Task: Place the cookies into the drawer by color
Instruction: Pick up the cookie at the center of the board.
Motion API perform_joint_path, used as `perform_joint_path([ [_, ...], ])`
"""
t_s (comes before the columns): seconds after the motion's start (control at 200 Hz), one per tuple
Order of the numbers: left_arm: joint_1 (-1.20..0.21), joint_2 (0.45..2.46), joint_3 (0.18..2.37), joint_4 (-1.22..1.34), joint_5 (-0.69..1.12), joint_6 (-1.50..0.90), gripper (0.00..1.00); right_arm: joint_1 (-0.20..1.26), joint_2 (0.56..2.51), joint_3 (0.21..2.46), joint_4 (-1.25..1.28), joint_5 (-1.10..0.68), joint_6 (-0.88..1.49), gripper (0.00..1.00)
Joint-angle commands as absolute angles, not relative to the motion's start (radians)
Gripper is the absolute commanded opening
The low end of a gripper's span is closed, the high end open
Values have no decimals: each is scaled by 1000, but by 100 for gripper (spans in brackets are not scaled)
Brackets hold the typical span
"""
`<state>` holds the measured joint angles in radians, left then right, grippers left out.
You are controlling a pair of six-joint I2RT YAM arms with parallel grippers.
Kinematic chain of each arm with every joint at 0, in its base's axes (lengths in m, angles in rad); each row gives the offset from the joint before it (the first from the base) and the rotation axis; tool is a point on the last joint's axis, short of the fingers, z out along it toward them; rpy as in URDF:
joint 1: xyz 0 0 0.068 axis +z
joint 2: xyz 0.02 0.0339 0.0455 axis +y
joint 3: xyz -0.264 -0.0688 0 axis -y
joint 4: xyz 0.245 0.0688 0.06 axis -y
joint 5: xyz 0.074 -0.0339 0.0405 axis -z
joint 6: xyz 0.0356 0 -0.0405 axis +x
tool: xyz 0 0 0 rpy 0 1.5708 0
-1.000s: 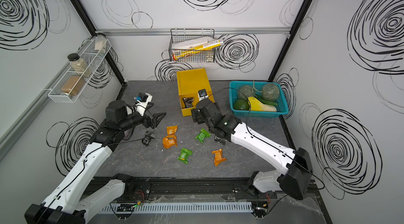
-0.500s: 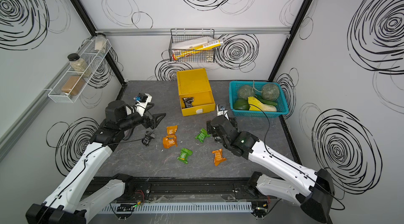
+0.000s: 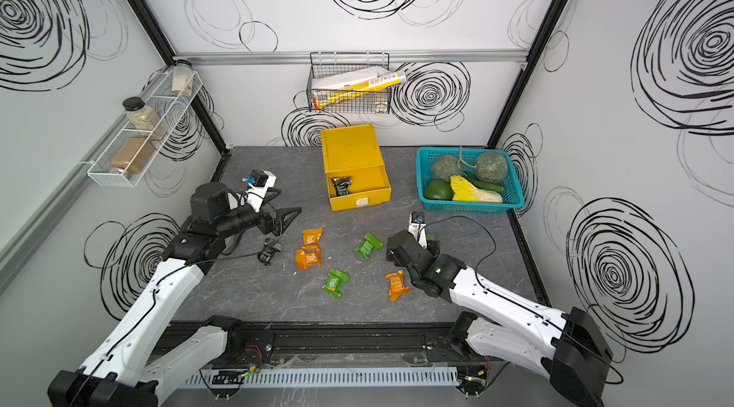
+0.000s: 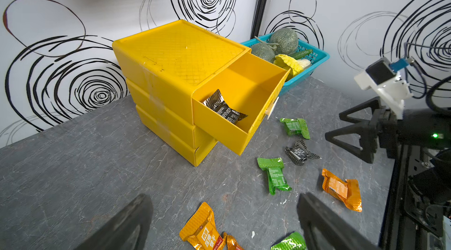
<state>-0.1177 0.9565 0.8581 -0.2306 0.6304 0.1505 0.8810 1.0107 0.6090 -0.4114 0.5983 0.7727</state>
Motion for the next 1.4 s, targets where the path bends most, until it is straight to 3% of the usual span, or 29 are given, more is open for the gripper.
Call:
perform_joint_path([
  [0.0, -110, 954, 851, -192, 654, 165, 99, 870, 1043, 580, -344, 592, 811, 99],
  [0.3, -130, 952, 844, -184, 649, 168, 99, 810, 1164, 511, -166, 538, 779, 90],
  [0.836, -141, 948, 845, -193, 638, 176, 99, 768, 1415, 586, -51, 500, 707, 86],
  [1.397, -140, 943, 846, -197, 634, 184, 99, 739, 1561, 578, 24, 407, 693, 64],
])
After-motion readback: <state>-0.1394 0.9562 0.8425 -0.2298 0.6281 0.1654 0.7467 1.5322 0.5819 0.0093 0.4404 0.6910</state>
